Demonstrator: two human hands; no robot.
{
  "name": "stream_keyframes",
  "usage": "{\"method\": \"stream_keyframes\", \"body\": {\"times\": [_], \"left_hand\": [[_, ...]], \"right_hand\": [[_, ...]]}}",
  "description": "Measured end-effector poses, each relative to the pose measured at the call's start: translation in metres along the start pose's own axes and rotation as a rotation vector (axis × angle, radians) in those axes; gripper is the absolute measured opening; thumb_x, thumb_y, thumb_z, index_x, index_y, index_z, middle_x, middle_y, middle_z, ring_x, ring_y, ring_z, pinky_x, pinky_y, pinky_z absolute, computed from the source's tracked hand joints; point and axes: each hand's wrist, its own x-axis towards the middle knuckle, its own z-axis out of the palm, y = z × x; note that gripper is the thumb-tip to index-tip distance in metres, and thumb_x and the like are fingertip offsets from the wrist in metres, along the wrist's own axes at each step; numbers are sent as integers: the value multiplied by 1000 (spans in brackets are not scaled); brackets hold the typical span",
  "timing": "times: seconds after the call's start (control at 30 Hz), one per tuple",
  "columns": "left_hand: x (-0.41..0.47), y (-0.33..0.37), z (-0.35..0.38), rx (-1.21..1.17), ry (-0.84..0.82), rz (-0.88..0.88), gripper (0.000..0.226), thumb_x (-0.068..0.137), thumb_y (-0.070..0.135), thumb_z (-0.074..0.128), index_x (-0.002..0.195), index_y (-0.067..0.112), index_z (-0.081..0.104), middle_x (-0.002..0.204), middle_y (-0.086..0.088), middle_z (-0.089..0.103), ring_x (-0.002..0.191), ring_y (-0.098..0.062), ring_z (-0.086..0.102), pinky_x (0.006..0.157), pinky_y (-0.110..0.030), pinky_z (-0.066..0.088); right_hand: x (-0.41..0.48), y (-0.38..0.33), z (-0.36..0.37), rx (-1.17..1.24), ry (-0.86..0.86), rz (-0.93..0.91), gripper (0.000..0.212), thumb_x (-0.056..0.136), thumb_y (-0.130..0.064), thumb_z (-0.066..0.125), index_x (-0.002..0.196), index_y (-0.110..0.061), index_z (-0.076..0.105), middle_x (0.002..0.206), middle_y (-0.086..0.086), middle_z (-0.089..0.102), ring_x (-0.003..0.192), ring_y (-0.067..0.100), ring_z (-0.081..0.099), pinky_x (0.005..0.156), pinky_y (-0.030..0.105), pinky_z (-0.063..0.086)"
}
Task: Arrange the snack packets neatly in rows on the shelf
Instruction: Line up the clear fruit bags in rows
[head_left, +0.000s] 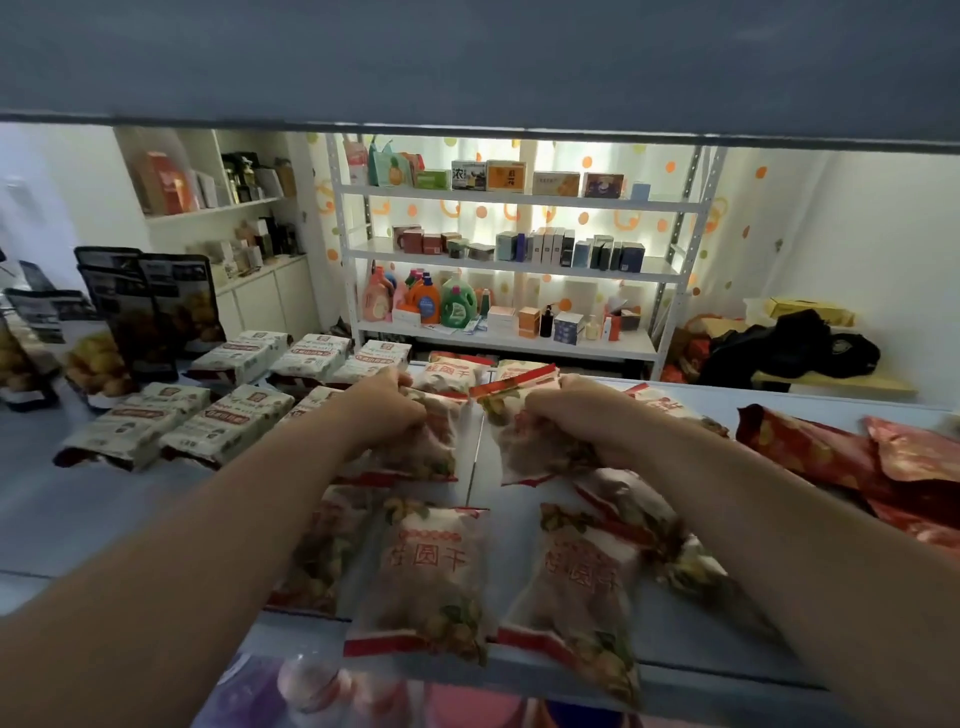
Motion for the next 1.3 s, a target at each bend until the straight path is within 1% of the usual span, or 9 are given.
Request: {"method": "stream_keyframes", "body": {"times": [0.07,0.2,0.37,0.6,0.8,0.93,1.07,1.13,1.3], "left_hand": [[-3,1,6,7,60,-13,63,83,28,60,142,15,40,126,-9,53,107,-22,51,85,-30,42],[-11,5,19,156,148,44,54,89,26,54,140,15,42,137,-22,46,122,-35,48,104,-42,40],[-25,7,29,389,164,151,45,98,30,44,138,10,44,144,-19,30,129,-35,41,107,-45,35],[-47,1,36,406,-18,303,48,102,30,30,144,9,39,152,-12,36,139,-26,33,113,-36,24],[-64,7,16,303,36,323,40,100,29,41,133,9,50,137,-14,51,122,-29,50,97,-37,40],[-117,-29,-20,182,217,389,53,82,60,43,128,35,55,122,6,61,100,-13,57,78,-34,45],[-173,-72,-17,223,195,413,70,70,75,37,128,40,53,122,7,57,105,-15,55,84,-35,48],[-184,-85,-7,241,104,449,74,68,76,45,133,39,49,138,7,45,118,-16,46,94,-32,43],[-184,-106,9,266,98,522,82,64,59,74,135,37,40,151,12,27,136,-18,26,107,-35,35]], "right_hand": [[-4,-7,12,-54,91,17,32,89,-25,62,117,-11,53,114,14,61,89,23,65,84,42,53],[-7,0,30,-597,201,-101,75,92,-41,61,145,-17,15,136,20,40,107,34,54,80,40,45],[-15,7,38,-898,224,-220,41,99,-42,50,139,-31,46,145,7,34,132,42,27,87,52,48],[-20,10,54,-972,34,-134,72,97,-62,17,157,-23,7,165,7,6,150,30,1,119,52,10],[-43,-7,52,-936,68,-125,76,93,-71,29,156,-34,9,165,2,9,150,31,7,117,53,14],[-98,-11,69,-780,210,-261,78,75,-91,18,141,-52,32,149,0,43,136,30,34,106,53,31],[-145,4,118,-720,67,-193,107,49,-107,25,142,-61,2,157,-5,29,141,26,25,110,53,24],[-153,7,137,-744,82,-231,108,57,-97,44,145,-58,-6,161,-6,20,145,23,19,114,48,17],[-165,7,137,-701,280,-329,65,82,-48,57,142,-47,33,148,-13,43,129,17,45,108,37,32]]}}
